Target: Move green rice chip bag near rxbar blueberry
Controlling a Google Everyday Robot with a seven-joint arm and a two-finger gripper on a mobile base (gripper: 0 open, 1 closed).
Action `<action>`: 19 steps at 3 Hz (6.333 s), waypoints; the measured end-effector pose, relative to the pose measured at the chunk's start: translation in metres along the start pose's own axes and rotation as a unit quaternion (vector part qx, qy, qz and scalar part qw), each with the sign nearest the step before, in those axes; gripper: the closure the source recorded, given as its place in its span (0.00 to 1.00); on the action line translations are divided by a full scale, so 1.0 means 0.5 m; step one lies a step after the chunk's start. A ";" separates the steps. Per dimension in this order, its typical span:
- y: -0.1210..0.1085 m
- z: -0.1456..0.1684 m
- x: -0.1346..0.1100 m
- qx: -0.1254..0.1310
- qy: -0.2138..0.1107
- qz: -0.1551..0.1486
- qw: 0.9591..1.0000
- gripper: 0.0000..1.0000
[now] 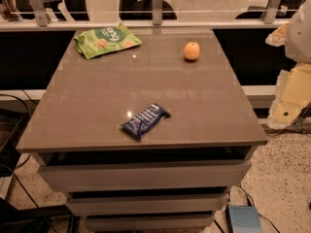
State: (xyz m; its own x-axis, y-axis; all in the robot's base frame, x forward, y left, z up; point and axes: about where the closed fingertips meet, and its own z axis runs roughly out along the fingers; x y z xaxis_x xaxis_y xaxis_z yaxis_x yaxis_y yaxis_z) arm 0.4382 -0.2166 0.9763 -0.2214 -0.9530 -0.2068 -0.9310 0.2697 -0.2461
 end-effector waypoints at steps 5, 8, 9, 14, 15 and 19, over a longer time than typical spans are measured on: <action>-0.138 0.115 -0.283 0.044 -0.150 -0.033 0.987 0.00; -0.199 0.159 -0.411 0.065 -0.212 -0.044 0.974 0.00; -0.199 0.159 -0.411 0.065 -0.212 -0.044 0.974 0.00; -0.483 0.460 -0.745 0.054 -0.301 0.004 0.952 0.00; -0.483 0.460 -0.745 0.054 -0.301 0.004 0.952 0.00; -0.528 0.625 -0.864 0.013 -0.328 0.038 0.944 0.00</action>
Offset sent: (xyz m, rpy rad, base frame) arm 0.0062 0.0047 0.0009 0.0418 -0.0020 0.0225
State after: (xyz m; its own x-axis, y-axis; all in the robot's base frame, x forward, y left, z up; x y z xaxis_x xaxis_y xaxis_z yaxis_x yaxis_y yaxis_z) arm 0.8704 0.1669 0.8345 -0.0517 -0.6422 -0.7648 -0.9106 0.3447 -0.2279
